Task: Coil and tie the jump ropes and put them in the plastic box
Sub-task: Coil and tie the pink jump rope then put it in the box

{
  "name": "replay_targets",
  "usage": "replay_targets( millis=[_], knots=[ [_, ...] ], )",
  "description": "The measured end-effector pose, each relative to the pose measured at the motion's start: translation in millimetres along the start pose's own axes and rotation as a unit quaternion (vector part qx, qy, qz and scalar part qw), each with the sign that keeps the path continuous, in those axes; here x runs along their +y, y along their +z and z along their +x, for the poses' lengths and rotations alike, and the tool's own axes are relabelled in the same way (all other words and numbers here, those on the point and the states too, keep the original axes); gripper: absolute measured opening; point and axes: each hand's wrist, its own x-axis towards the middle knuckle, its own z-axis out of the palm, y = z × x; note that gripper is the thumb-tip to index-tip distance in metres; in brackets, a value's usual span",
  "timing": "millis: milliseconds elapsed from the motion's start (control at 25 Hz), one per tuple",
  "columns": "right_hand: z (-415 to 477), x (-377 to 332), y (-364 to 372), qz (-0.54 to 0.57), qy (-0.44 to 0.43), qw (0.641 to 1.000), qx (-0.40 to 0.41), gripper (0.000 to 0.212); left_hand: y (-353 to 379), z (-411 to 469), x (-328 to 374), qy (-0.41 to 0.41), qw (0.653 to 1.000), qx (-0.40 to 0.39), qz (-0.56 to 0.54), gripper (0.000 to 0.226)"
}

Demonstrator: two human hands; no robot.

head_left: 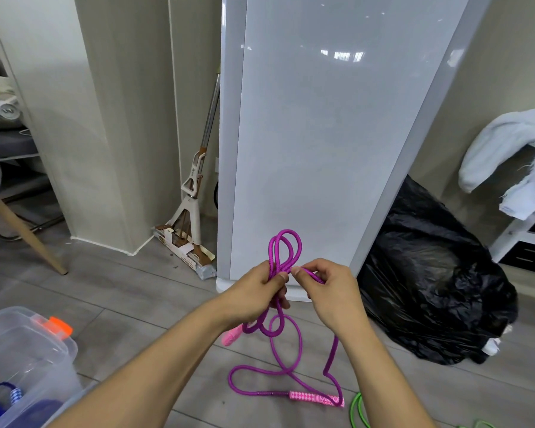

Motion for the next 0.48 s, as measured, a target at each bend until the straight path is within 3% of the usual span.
replay_targets(
  millis=[120,200,320,400,480],
  knots=[
    [1,0,2,-0.013,-0.001,1.000,-0.011,0.017,2,-1,1,-0.020,0.997,-0.028,-0.064,0.014],
    [0,-1,-1,-0.024,-0.007,0.998,-0.058,0.016,-3,2,-2,-0.018,1.000,-0.007,0.017,0.017],
    [0,4,-8,-0.087,0.012,0.991,-0.103,0.023,-20,13,-14,0.003,0.971,0.125,0.202,0.025],
    [3,10,-15,-0.136,0.047,0.986,-0.089,0.027,-32,21,-20,-0.012,0.955,0.242,0.171,0.027],
    [6,15,-22,-0.168,0.077,0.981,-0.066,0.029,-42,26,-23,-0.054,0.945,0.318,0.059,0.030]
  ],
)
